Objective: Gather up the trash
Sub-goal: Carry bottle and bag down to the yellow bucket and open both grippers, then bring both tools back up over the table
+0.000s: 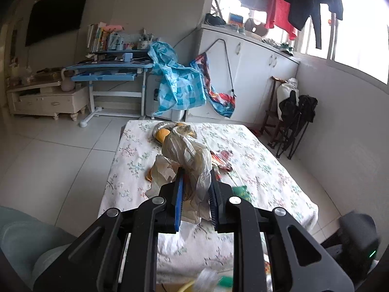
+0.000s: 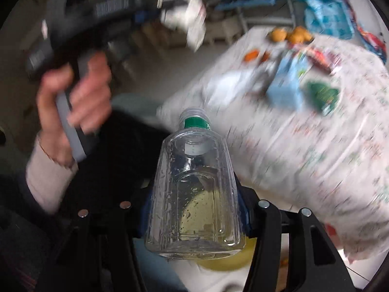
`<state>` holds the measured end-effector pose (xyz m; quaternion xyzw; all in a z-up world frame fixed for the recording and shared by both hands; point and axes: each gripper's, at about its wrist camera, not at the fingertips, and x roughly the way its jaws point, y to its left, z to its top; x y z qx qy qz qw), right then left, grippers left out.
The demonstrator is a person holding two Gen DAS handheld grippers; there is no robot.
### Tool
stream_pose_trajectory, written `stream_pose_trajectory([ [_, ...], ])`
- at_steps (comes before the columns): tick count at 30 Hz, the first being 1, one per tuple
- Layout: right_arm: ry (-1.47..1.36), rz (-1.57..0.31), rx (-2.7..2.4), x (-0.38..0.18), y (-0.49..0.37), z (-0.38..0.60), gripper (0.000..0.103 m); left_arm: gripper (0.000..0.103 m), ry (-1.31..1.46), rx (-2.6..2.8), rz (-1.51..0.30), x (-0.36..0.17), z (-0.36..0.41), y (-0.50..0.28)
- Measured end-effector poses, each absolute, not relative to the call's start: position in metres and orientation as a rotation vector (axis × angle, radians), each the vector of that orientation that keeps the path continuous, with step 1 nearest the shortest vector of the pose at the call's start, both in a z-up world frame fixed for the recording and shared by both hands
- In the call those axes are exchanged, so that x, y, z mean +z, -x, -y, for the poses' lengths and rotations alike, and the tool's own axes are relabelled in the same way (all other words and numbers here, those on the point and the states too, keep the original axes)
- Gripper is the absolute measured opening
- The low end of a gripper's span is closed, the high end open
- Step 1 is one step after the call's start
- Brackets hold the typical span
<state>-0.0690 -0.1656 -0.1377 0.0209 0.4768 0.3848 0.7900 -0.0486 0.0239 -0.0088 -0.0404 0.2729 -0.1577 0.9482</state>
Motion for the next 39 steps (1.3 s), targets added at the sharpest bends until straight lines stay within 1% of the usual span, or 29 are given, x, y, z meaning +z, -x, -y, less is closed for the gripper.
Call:
stream_pose_trajectory([
  [7, 0.049, -1.163, 0.835, -0.177, 0.079, 0.141, 0.056, 0.018, 0.038, -0.345, -0.576, -0.01, -0.012, 0.076],
  [8, 0.045, -1.172, 0.829, -0.181, 0.077, 0.141, 0.059, 0.018, 0.036, -0.349, -0.585, -0.011, -0.01, 0.079],
  [9, 0.032, -1.17, 0.817, -0.183, 0.076, 0.144, 0.066, 0.018, 0.032, -0.351, -0.594, -0.013, -0.008, 0.082],
  [11, 0.003, -1.154, 0.786, -0.184, 0.073, 0.149, 0.068, 0.018, 0.02, -0.352, -0.608, -0.018, -0.005, 0.089],
  [14, -0.064, -1.056, 0.716, -0.166, 0.068, 0.169, 0.073, 0.018, 0.007, -0.359, -0.649, -0.028, 0.0, 0.097],
  [17, -0.141, -0.951, 0.63, -0.147, 0.065, 0.193, 0.081, 0.018, -0.009, -0.378, -0.706, -0.041, 0.007, 0.105],
  [20, -0.268, -0.849, 0.508, -0.134, 0.059, 0.228, 0.082, 0.019, -0.059, -0.421, -0.794, -0.064, 0.021, 0.118],
  [23, -0.364, -0.795, 0.42, -0.13, 0.056, 0.255, 0.082, 0.02, -0.117, -0.476, -0.902, -0.093, 0.033, 0.132],
  [24, -0.377, -0.784, 0.402, -0.13, 0.055, 0.259, 0.082, 0.023, -0.136, -0.497, -0.934, -0.102, 0.037, 0.135],
  [25, -0.395, -0.765, 0.379, -0.129, 0.055, 0.266, 0.082, 0.029, -0.166, -0.518, -0.969, -0.112, 0.041, 0.14],
  [26, -0.405, -0.755, 0.37, -0.13, 0.055, 0.268, 0.082, 0.039, -0.198, -0.523, -0.992, -0.121, 0.045, 0.146],
  [27, -0.408, -0.745, 0.362, -0.131, 0.054, 0.267, 0.082, 0.044, -0.221, -0.518, -1.001, -0.125, 0.047, 0.149],
  [28, -0.406, -0.737, 0.357, -0.132, 0.052, 0.267, 0.082, 0.054, -0.243, -0.508, -1.002, -0.128, 0.048, 0.152],
  [29, -0.4, -0.733, 0.355, -0.13, 0.054, 0.262, 0.082, 0.062, -0.252, -0.502, -0.998, -0.128, 0.047, 0.153],
  [30, -0.392, -0.728, 0.353, -0.129, 0.056, 0.261, 0.082, 0.064, -0.258, -0.496, -0.987, -0.126, 0.046, 0.154],
  [32, -0.363, -0.712, 0.344, -0.127, 0.059, 0.256, 0.082, 0.073, -0.254, -0.481, -0.959, -0.116, 0.042, 0.152],
  [34, -0.336, -0.698, 0.338, -0.128, 0.056, 0.259, 0.082, 0.077, -0.248, -0.439, -0.908, -0.102, 0.038, 0.146],
  [36, -0.291, -0.673, 0.319, -0.122, 0.058, 0.257, 0.083, 0.082, -0.228, -0.37, -0.83, -0.085, 0.032, 0.138],
  [38, -0.23, -0.637, 0.306, -0.113, 0.059, 0.251, 0.083, 0.09, -0.192, -0.288, -0.753, -0.069, 0.024, 0.129],
  [39, -0.204, -0.619, 0.303, -0.11, 0.059, 0.247, 0.083, 0.091, -0.159, -0.23, -0.7, -0.059, 0.018, 0.121],
])
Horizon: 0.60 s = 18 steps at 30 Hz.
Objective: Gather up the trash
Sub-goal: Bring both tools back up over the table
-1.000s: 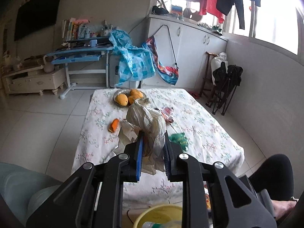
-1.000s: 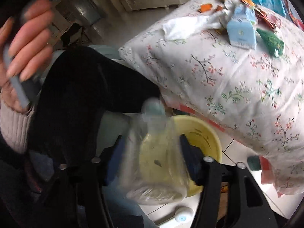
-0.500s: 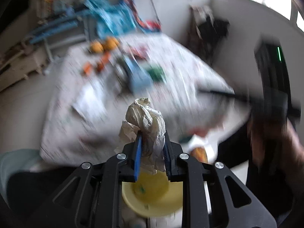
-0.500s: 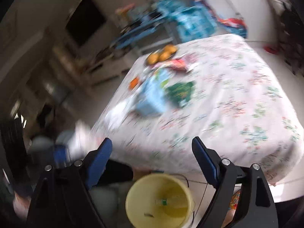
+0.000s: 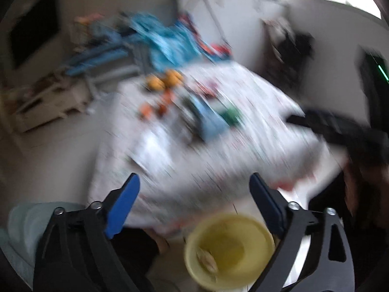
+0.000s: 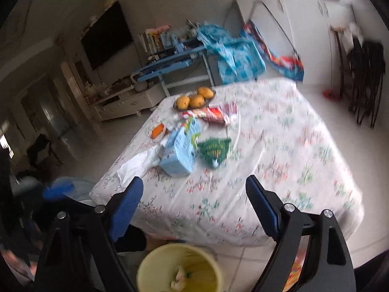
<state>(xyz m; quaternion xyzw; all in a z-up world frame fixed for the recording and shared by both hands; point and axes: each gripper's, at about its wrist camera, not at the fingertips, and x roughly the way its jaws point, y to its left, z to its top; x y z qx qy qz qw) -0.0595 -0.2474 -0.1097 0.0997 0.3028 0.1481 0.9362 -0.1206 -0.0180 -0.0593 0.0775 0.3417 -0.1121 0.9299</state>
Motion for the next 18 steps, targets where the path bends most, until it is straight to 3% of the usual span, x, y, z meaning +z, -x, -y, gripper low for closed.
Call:
stream_pose_trajectory([
  [4, -0.061, -0.487, 0.283, -0.084, 0.064, 0.236, 0.091, 0.095, -0.066, -0.131, -0.598, -0.04, 0.006, 0.094],
  [11, 0.085, -0.292, 0.278, -0.046, 0.038, 0.224, 0.095, 0.096, 0.011, -0.029, -0.514, -0.024, -0.003, 0.043],
  [18, 0.043, -0.282, 0.26, -0.055, -0.007, 0.235, 0.095, 0.096, 0.049, 0.025, -0.469, -0.016, -0.005, -0.016],
])
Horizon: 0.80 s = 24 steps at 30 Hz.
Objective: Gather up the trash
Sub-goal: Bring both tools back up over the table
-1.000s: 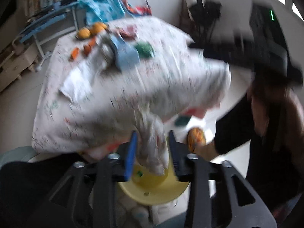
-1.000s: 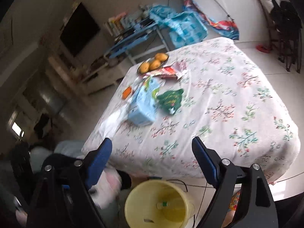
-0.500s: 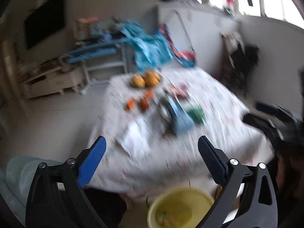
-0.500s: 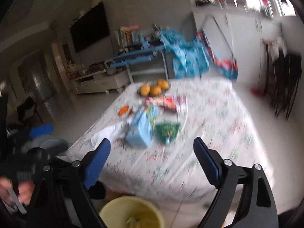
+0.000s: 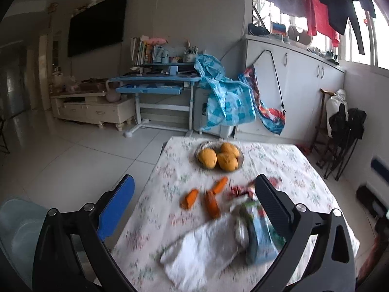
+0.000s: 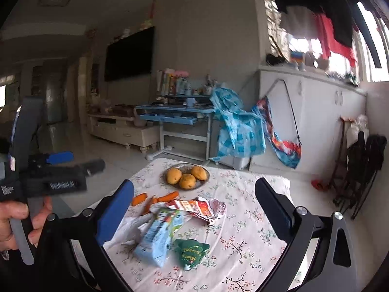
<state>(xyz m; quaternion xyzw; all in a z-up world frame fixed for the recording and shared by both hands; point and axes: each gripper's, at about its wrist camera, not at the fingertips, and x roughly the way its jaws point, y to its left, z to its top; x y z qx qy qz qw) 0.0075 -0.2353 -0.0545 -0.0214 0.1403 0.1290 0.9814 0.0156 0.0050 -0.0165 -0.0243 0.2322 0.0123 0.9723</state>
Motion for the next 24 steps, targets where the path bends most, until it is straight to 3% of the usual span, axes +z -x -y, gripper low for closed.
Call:
stream_pose_trajectory([
  [5, -0.042, -0.365, 0.235, -0.073, -0.025, 0.243, 0.095, 0.096, 0.049, 0.046, -0.452, -0.032, -0.005, -0.031],
  [8, -0.025, -0.36, 0.227, -0.073, -0.026, 0.241, 0.095, 0.096, 0.042, 0.043, -0.531, -0.048, -0.005, -0.041],
  [24, -0.069, -0.443, 0.261, -0.087, -0.037, 0.233, 0.095, 0.096, 0.028, 0.056, -0.516, -0.051, -0.009, -0.039],
])
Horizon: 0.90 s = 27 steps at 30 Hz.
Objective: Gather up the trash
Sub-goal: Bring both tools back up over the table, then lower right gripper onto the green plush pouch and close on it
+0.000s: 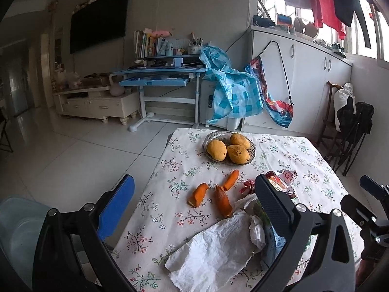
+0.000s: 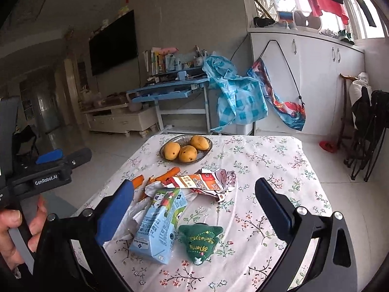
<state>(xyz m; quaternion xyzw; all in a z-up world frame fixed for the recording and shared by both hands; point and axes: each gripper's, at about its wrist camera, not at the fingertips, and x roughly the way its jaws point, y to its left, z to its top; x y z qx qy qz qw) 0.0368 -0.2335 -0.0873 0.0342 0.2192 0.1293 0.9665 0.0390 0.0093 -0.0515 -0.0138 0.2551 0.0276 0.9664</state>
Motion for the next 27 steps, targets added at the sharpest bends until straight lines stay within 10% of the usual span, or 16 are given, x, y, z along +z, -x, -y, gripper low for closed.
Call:
stream_pose_trajectory([
  [27, -0.057, -0.495, 0.25, -0.098, -0.045, 0.237, 0.095, 0.096, -0.001, 0.087, -0.544, -0.06, -0.016, -0.045],
])
